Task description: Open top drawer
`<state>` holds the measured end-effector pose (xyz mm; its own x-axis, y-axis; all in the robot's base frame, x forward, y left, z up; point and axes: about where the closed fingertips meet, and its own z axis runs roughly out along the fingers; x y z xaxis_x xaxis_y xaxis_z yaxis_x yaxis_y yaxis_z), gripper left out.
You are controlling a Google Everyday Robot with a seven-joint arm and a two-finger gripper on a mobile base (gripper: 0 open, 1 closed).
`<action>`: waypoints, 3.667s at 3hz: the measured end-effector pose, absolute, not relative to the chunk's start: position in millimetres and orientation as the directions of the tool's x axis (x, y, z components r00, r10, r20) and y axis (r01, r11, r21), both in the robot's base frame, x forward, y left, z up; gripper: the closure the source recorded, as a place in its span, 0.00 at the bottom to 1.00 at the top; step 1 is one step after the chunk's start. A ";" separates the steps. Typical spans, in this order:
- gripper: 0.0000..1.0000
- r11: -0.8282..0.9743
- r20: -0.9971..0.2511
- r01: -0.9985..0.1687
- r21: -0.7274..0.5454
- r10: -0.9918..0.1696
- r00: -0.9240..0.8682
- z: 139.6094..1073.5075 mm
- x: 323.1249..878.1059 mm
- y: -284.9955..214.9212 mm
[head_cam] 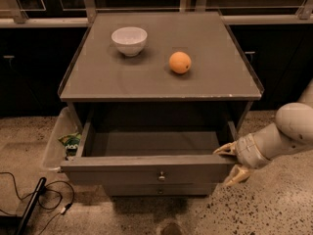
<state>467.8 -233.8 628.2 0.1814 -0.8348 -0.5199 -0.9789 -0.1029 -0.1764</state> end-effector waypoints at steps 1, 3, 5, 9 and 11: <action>0.05 -0.125 -0.511 -0.977 -0.172 -0.836 0.197 629.9 438.9 -242.2; 0.52 -0.161 -0.473 -0.965 -0.209 -0.846 0.244 651.8 364.0 -259.4; 0.72 -0.174 -0.475 -0.961 -0.214 -0.841 0.258 662.1 349.8 -259.3; 0.00 -0.174 -0.475 -0.961 -0.214 -0.841 0.258 662.1 349.8 -259.2; 0.00 -0.238 -0.427 -0.926 -0.293 -0.834 0.349 720.8 368.6 -241.0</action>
Offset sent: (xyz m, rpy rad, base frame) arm -0.1282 -0.0369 0.0322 -0.0668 -0.0517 0.0558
